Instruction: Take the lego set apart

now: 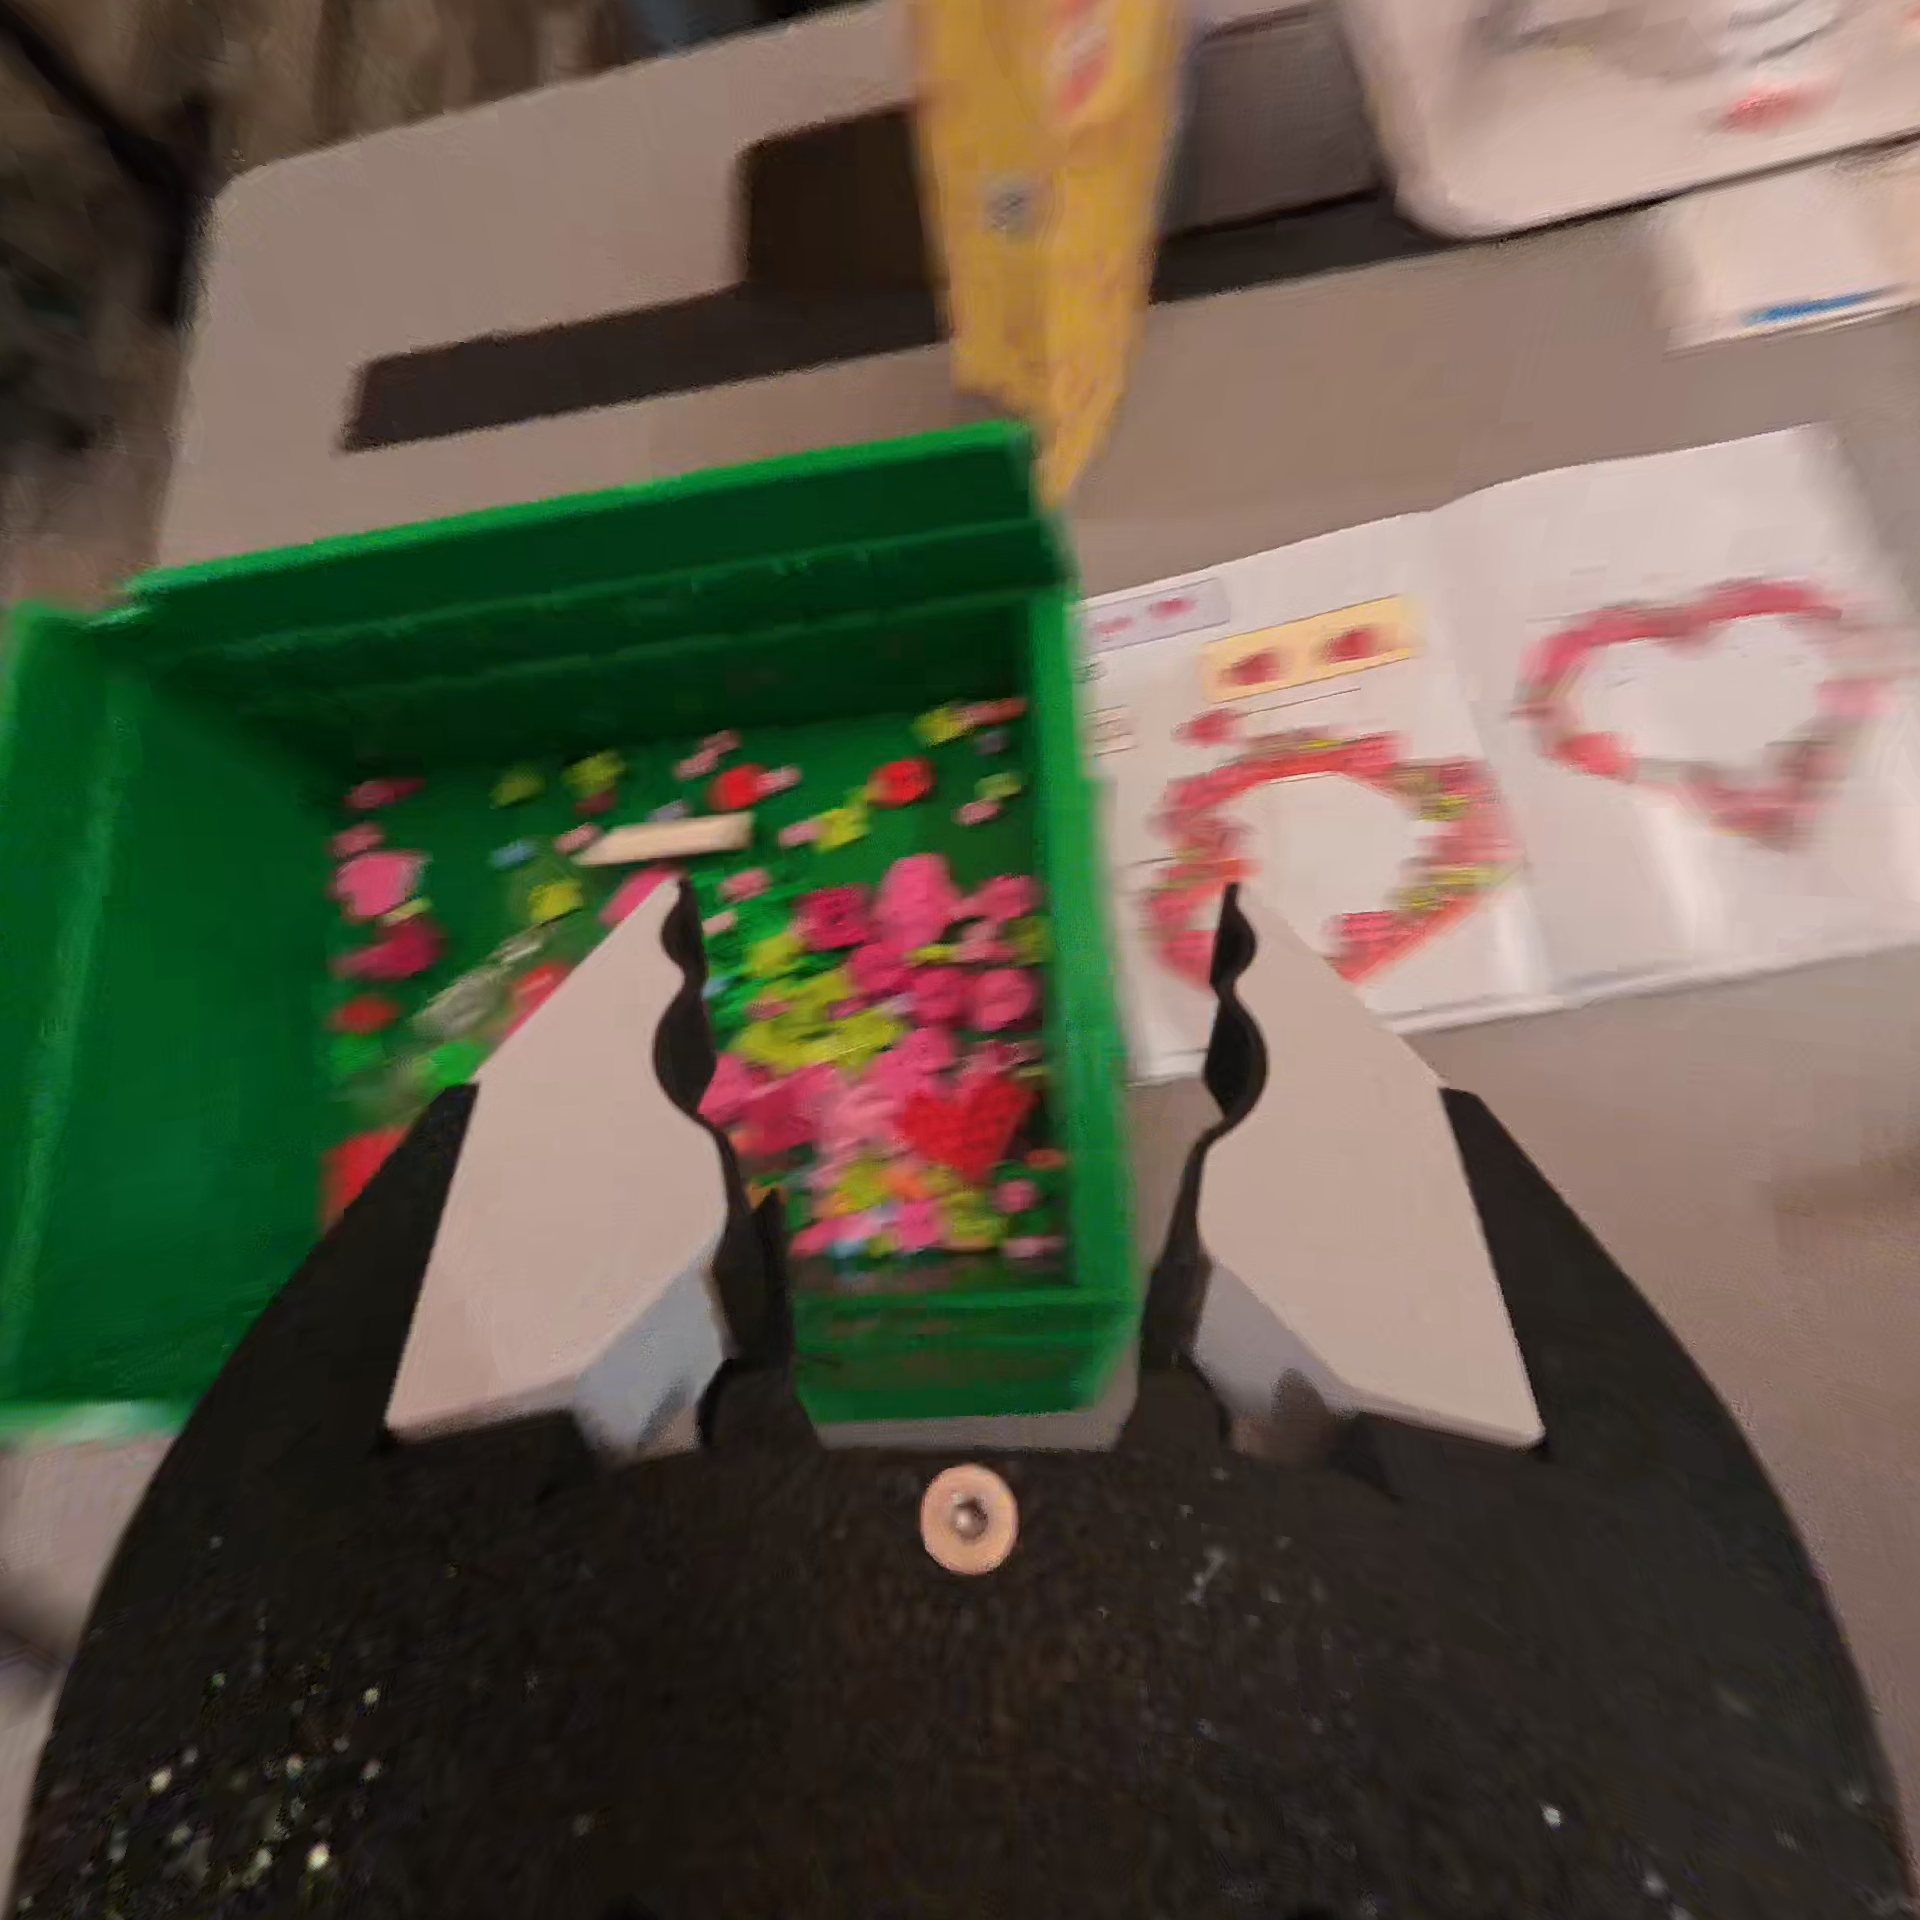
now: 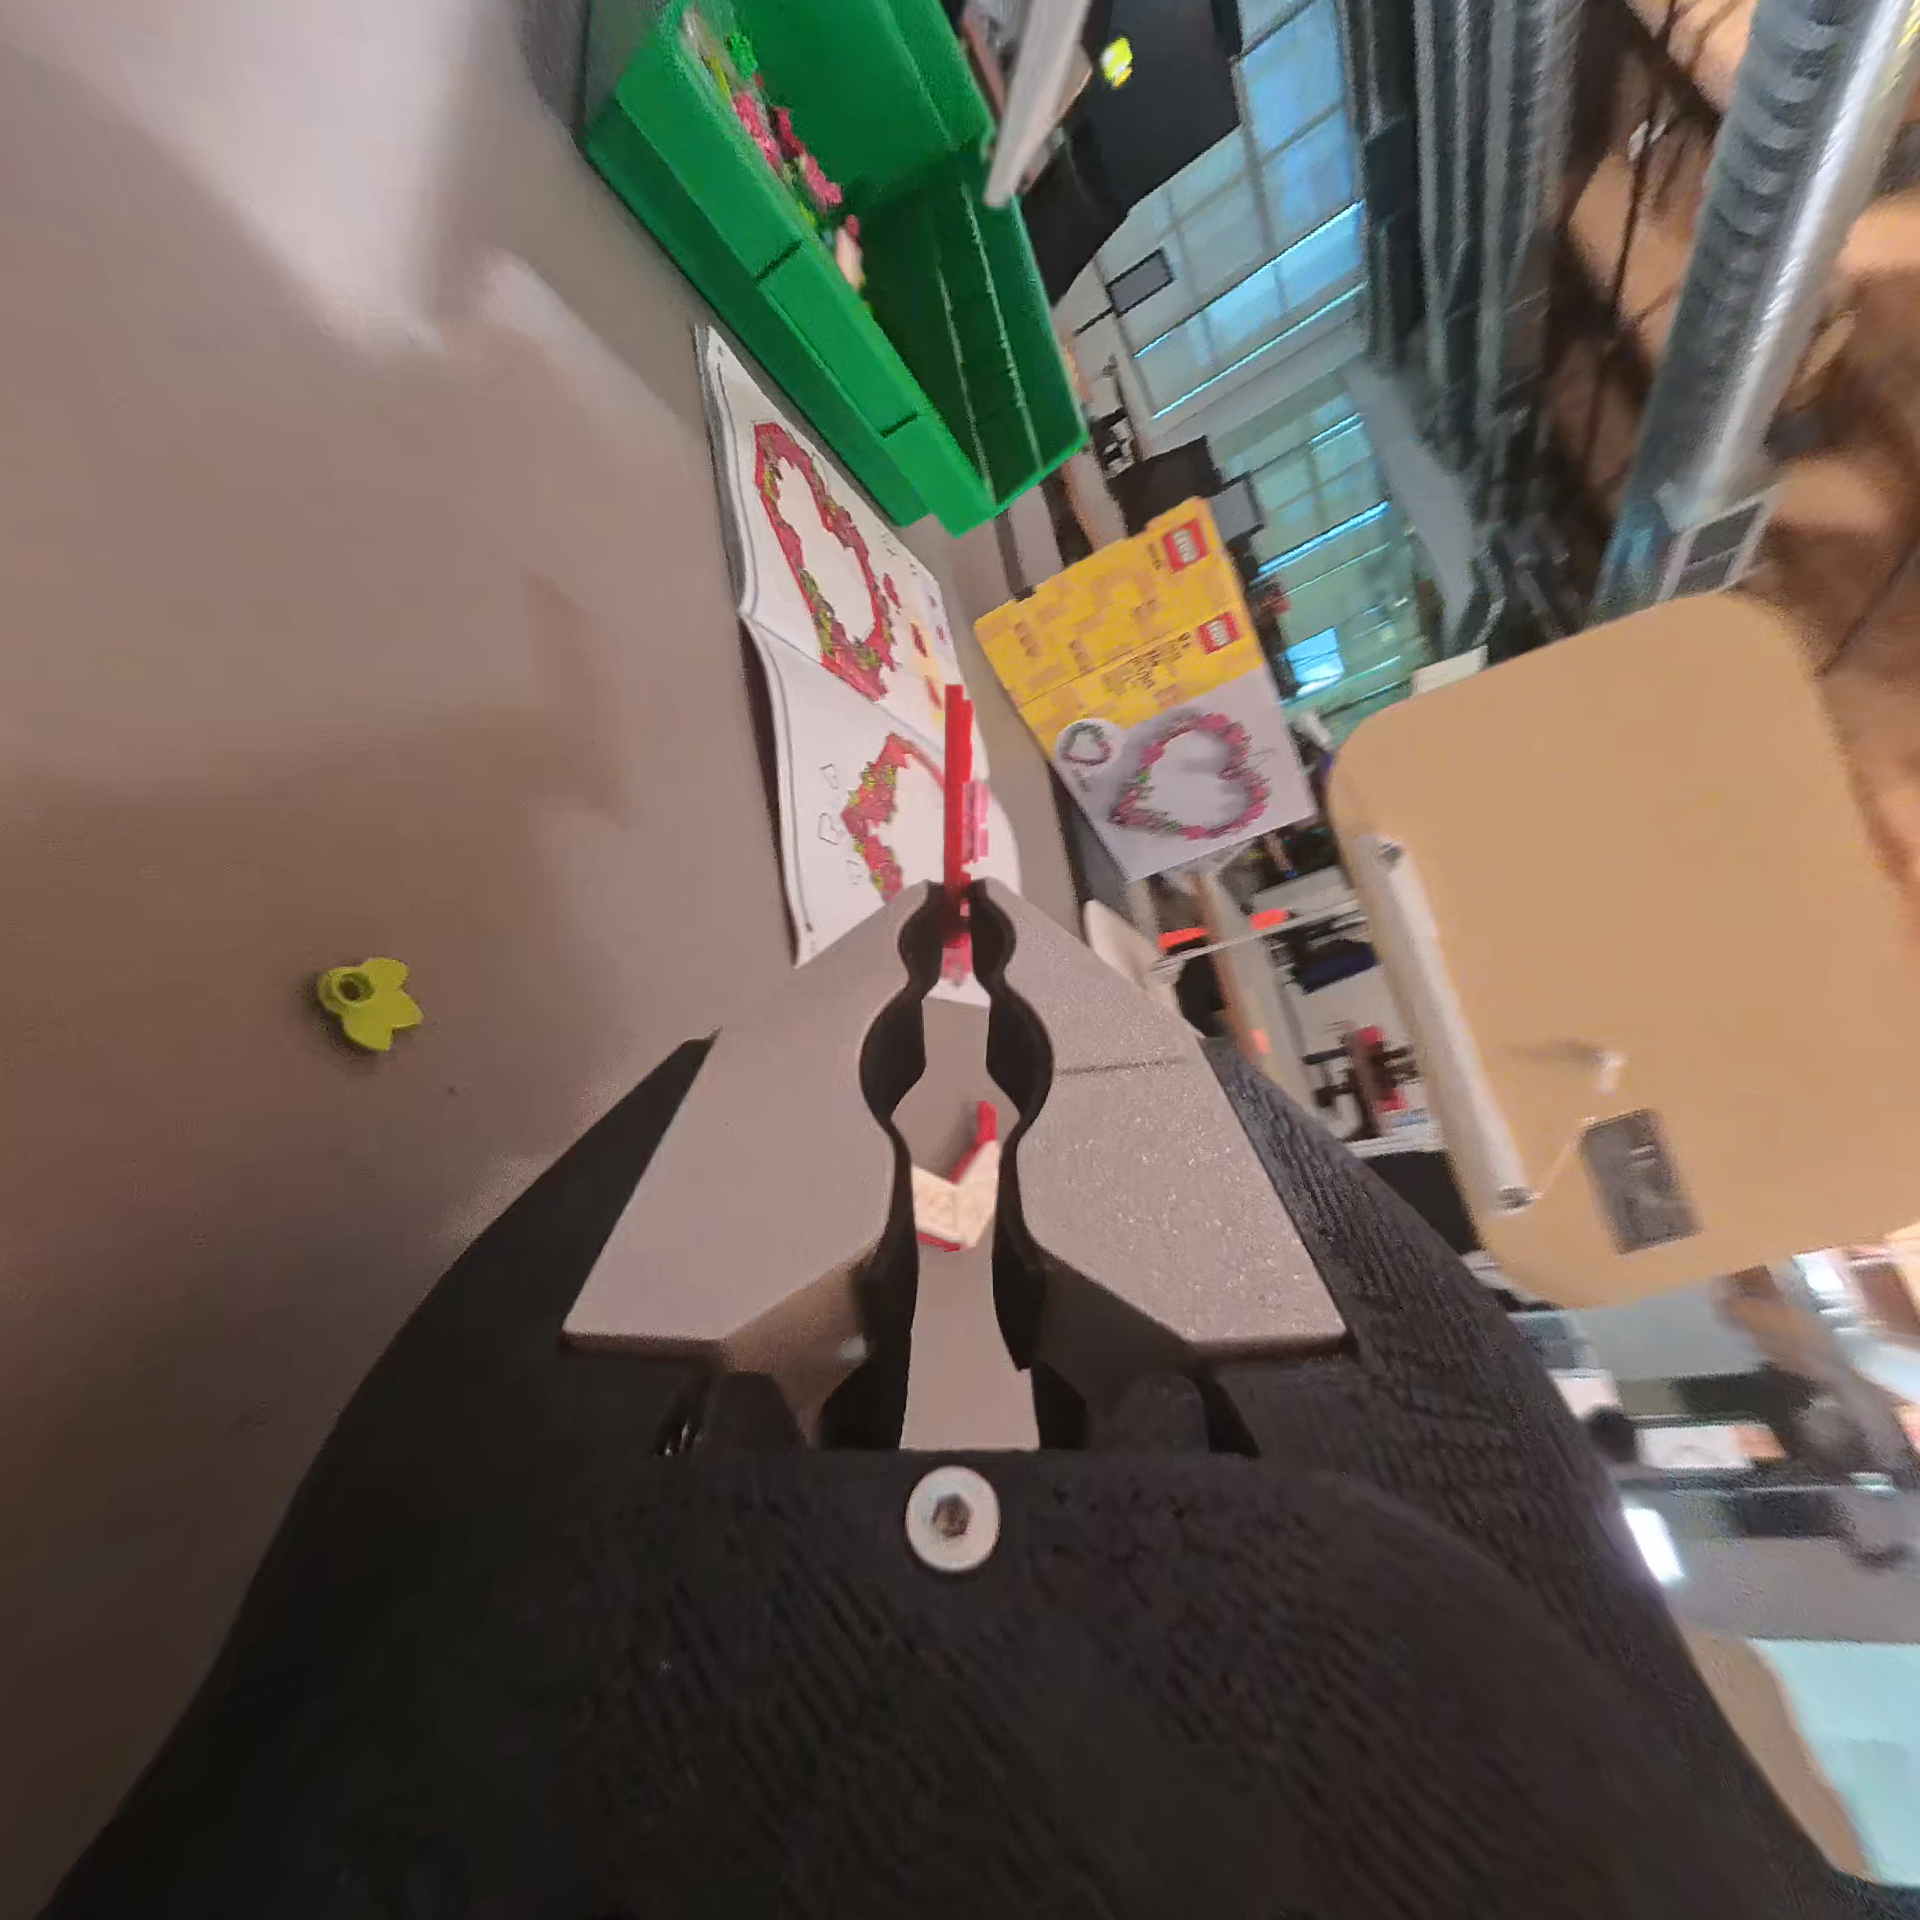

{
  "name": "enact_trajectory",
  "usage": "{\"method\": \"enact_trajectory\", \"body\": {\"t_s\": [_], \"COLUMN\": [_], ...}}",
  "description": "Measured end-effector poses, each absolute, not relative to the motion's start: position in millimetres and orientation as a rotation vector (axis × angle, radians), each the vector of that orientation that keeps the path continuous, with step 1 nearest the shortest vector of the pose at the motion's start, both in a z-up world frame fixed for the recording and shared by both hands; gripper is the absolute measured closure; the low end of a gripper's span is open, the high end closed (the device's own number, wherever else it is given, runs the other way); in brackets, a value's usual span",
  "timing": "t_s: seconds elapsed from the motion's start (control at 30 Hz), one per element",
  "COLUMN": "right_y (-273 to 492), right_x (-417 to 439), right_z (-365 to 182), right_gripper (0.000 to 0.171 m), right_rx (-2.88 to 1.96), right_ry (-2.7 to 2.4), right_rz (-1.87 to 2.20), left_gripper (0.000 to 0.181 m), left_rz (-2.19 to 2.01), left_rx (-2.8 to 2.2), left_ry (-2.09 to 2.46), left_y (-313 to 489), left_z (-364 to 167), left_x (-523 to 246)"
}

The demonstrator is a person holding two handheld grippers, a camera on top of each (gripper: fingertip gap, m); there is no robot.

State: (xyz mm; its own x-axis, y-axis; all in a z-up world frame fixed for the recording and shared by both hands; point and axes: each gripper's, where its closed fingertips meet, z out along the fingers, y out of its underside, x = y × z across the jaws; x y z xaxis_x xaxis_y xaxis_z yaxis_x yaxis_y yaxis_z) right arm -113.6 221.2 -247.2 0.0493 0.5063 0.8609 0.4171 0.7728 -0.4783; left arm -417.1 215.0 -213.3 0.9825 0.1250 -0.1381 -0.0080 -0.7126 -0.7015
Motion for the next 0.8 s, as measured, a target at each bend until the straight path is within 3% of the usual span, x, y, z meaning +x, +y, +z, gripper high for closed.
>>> {"method": "enact_trajectory", "body": {"t_s": [0.17, 0.27, 0.37, 0.63, 0.8], "right_y": [210.2, 205.0, 202.3, 202.1, 213.4], "right_x": [-112.4, -110.6, -109.8, -107.9, -106.8], "right_z": [-230.6, -226.2, -225.4, -223.8, -240.2], "right_gripper": [0.168, 0.168, 0.168, 0.168, 0.164], "right_rx": [-0.553, -0.460, -0.404, -0.329, -0.421], "right_ry": [-1.498, -1.471, -1.462, -1.443, -1.531], "right_rz": [-0.085, -0.167, -0.217, -0.273, -0.205], "left_gripper": [0.115, 0.125, 0.126, 0.176, 0.179], "left_rz": [-0.829, -1.083, -1.347, -1.751, -1.668], "left_rx": [-2.031, -2.056, -2.031, -1.802, -1.859], "left_ry": [0.290, 0.370, 0.341, 0.239, 0.194], "left_y": [203.7, 188.1, 181.5, 185.9, 202.1], "left_z": [-184.0, -205.8, -218.3, -220.3, -238.8], "left_x": [-216.2, -160.2, -131.3, -114.6, -116.3]}}
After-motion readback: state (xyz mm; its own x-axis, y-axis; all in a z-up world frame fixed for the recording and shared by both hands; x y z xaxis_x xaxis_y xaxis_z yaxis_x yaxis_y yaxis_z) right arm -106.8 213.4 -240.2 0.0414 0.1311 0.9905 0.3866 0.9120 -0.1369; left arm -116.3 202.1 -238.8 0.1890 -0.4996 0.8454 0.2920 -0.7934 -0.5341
